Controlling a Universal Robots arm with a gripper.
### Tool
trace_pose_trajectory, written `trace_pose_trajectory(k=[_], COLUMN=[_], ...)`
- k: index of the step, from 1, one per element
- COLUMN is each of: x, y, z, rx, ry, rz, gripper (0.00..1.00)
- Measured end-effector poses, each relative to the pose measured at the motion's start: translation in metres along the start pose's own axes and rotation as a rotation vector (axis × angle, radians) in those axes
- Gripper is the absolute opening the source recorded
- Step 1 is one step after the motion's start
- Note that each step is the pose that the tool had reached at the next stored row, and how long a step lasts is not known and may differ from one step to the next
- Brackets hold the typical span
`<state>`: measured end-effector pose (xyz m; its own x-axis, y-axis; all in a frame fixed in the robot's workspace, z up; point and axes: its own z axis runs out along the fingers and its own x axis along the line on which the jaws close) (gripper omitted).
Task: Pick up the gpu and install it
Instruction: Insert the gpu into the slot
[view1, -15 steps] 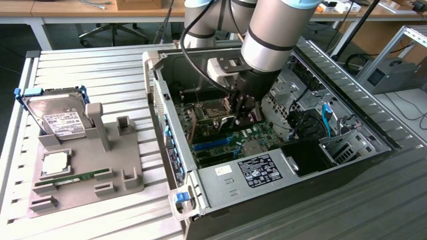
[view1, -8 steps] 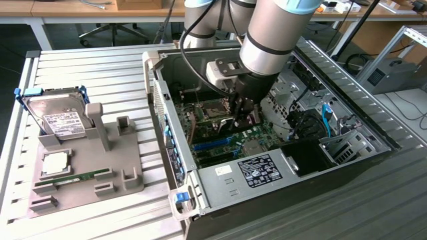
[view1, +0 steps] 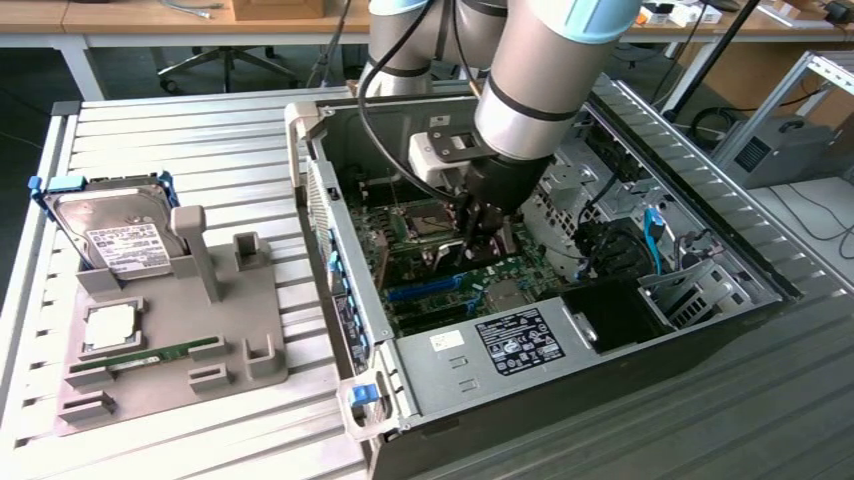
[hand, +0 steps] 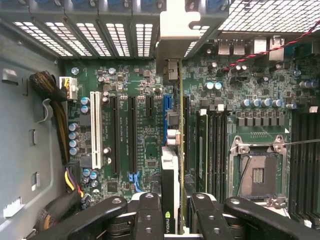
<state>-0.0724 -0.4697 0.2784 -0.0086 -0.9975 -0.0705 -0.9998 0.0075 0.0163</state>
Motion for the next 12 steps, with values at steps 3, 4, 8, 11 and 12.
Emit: trace_pose_trajectory(k=[3, 4, 8, 11, 12], x=[0.0000, 0.0000, 0.0014, 0.0019, 0.0021], y=[0.0002, 0.0002, 0.0010, 0.0020, 0.0024], z=[0.0004, 0.0005, 0.0004, 0.0004, 0.0004], rx=[0.0000, 0.0000, 0.0000, 0.0001, 0.0000], ry=[0.0000, -0.0001, -0.0001, -0.0002, -0.0002], rz=[0.000, 0.000, 0.000, 0.000, 0.000], gripper=[0.27, 0.27, 0.27, 0.27, 0.27])
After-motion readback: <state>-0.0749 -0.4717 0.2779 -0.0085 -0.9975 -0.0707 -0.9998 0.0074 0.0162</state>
